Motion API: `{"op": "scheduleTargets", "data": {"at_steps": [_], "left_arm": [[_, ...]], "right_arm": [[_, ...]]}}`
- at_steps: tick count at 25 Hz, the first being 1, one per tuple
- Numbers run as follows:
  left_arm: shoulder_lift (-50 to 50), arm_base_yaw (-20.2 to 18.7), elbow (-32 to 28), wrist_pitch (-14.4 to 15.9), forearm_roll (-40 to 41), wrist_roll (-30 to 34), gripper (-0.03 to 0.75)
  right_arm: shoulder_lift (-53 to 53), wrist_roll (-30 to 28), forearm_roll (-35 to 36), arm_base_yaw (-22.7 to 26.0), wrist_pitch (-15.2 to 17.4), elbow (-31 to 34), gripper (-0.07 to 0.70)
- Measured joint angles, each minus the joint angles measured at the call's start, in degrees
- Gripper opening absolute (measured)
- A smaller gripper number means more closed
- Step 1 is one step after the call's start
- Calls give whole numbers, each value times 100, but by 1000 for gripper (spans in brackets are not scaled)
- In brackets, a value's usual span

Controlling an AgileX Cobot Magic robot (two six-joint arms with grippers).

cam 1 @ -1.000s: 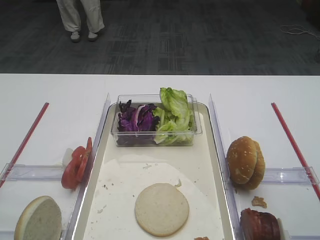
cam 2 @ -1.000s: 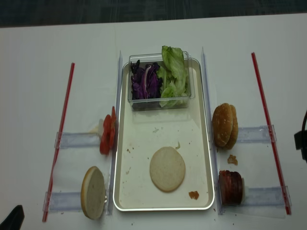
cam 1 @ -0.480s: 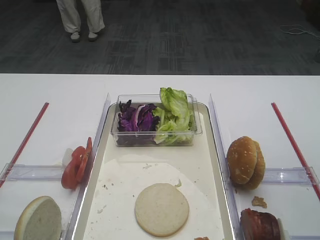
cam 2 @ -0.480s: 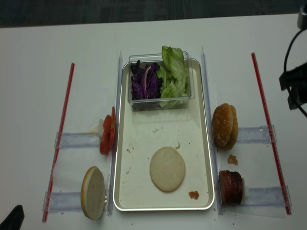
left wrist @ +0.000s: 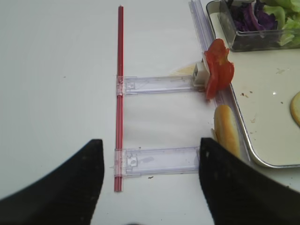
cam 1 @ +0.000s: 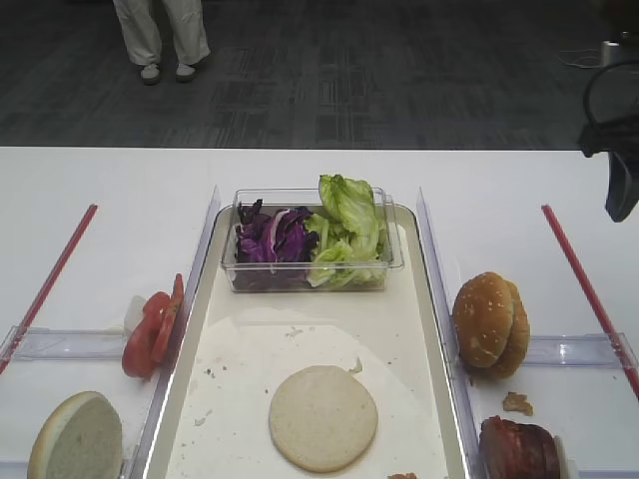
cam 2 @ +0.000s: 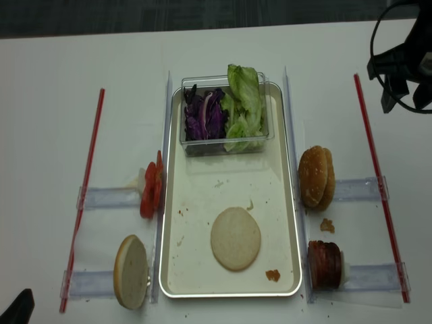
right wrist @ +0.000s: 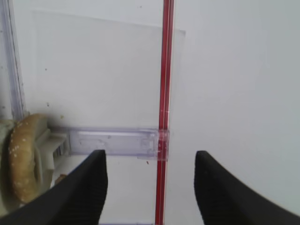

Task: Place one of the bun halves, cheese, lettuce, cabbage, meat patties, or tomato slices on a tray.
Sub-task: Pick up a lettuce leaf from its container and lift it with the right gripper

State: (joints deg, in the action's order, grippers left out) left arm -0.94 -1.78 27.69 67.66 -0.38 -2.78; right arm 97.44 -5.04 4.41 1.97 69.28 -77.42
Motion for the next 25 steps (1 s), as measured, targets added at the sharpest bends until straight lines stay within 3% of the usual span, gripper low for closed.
{"op": "scheduleTargets", "data": {"at_steps": [16, 25], "left_arm": [[0, 0, 0, 0, 0, 0, 421], [0, 0, 0, 0, 0, 0, 421]], "right_arm": [[1502, 202, 78, -95, 82, -1933, 433], [1981, 555, -86, -1126, 106, -2639, 433]]}}
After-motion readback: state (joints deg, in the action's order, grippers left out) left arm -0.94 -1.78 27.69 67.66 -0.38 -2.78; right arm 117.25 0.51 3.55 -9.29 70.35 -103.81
